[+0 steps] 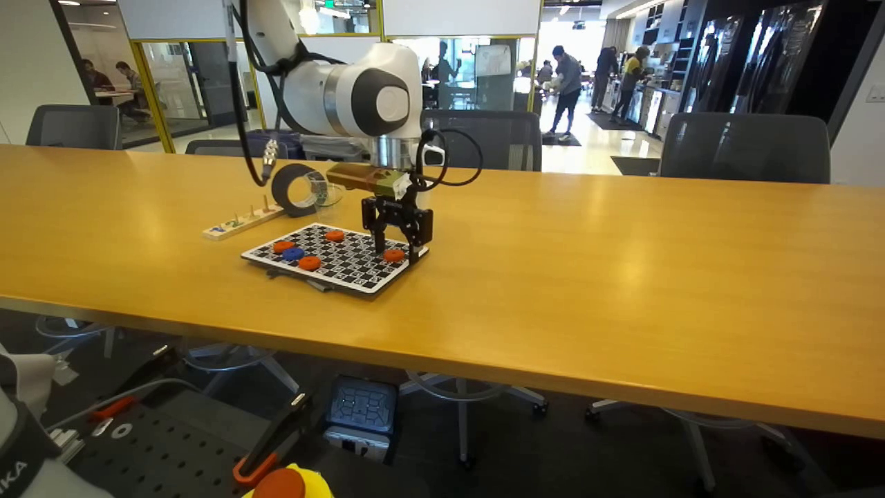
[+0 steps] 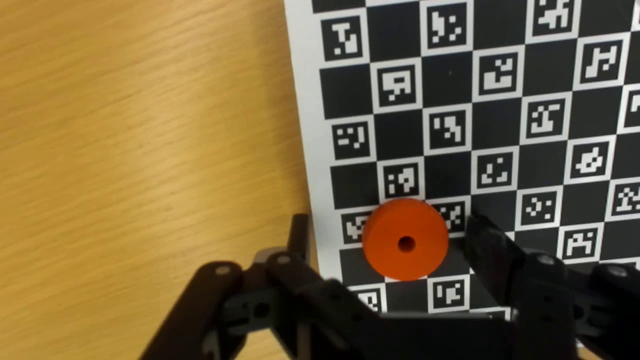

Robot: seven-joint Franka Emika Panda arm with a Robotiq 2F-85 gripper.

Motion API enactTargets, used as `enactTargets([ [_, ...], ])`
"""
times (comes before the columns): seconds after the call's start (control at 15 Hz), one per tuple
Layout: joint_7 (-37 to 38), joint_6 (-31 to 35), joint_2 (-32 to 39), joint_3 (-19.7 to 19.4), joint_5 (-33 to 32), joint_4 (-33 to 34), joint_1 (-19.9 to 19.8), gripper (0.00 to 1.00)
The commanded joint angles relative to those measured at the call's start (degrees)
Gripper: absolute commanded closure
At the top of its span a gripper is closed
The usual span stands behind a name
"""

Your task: Pick up the blue and orange objects and put them in the cups

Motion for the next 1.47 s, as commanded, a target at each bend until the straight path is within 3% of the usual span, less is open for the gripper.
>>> enactTargets([
  [0.0,-1.9,1.2,1.2,0.3,1.3,1.5,-0.5,0.49],
  [0.27,-1.9,1.2,0.9,0.2,1.1,1.9,-0.5,0.8],
  [0.8,-0.2,0.1,-3.6,-0.5,-1.3,2.1,1.1,0.78],
  [1.4,-0.7,-1.3,-8.7,0.2,-4.8,8.0,3.2,0.78],
])
